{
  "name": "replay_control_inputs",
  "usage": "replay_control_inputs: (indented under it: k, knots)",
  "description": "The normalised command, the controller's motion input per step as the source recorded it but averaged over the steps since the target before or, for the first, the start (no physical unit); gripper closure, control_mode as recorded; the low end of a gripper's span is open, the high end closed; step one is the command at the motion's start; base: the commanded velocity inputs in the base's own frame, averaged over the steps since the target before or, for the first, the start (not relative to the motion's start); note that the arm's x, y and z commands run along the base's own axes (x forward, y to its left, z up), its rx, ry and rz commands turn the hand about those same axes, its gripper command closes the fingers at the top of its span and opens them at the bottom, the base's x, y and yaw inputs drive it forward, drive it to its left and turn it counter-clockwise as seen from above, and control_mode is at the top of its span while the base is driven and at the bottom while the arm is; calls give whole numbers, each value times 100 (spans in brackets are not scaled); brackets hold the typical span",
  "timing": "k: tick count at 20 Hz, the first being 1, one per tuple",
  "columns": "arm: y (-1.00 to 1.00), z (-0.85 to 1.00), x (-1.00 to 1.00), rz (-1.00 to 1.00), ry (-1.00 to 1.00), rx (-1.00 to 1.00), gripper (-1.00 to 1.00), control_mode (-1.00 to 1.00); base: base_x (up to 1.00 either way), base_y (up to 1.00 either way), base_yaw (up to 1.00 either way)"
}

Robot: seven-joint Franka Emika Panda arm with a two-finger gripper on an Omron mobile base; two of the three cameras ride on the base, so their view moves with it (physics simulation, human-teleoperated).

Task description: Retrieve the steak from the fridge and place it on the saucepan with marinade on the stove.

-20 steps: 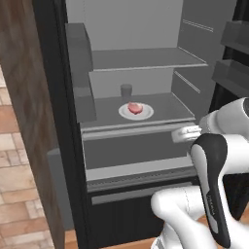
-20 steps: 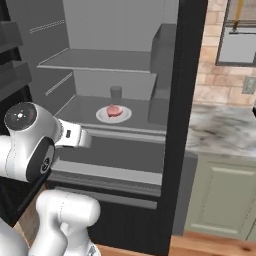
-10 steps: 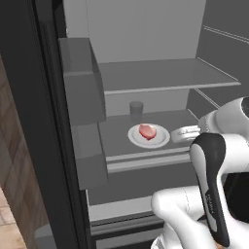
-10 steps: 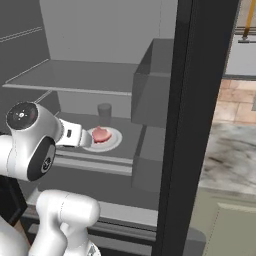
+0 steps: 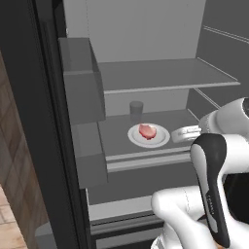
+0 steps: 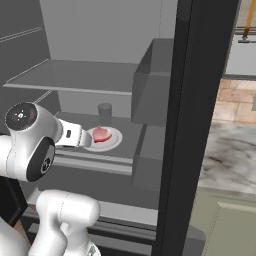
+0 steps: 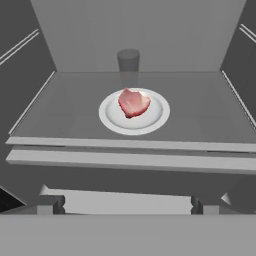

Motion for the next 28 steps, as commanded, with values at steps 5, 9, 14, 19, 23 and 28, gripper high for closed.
replay_control_inputs:
  k: [5, 9, 14, 19, 23, 28]
  knots:
    - [0, 0, 0, 0, 0, 0, -100, 100, 24, 0, 0]
    - [0, 0, 0, 0, 0, 0, -100, 100, 5, 0, 0]
    - [0, -3, 8, 0, 1, 0, -100, -100, 2, 0, 0]
    - [1, -8, 15, 0, 1, 0, -100, -100, 0, 0, 0]
    - [10, -21, 7, 0, -4, 0, -100, -100, 0, 0, 0]
    - [10, -21, 5, 0, -3, -1, -100, -100, 0, 0, 0]
